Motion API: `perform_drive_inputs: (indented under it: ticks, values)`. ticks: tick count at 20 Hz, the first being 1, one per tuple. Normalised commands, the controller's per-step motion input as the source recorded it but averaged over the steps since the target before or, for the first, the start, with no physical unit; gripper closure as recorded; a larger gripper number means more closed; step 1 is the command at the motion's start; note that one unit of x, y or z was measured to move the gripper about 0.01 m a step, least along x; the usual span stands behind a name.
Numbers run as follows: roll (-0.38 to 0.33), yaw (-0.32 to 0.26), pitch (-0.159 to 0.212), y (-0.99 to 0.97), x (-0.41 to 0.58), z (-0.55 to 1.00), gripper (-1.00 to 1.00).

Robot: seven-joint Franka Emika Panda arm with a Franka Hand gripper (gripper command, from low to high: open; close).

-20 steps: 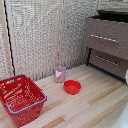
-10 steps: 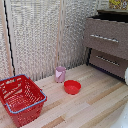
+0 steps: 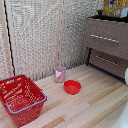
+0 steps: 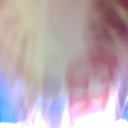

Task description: Shift your gripper thoughtfully near the cereal snack bar. Tenderly grip the snack bar with your precision device. Carefully hover the precision device above the first drawer installation and invite the snack bar to descend into the first drawer installation.

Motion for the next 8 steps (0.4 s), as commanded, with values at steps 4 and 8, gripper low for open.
perform_drive_inputs:
  ticks: [4, 8]
  values:
    - [0.0, -0.007, -0.008, 0.1, 0.068, 0.15, -1.0]
    - [-0.012, -0.153, -0.085, 0.33, 0.072, 0.15, -1.0]
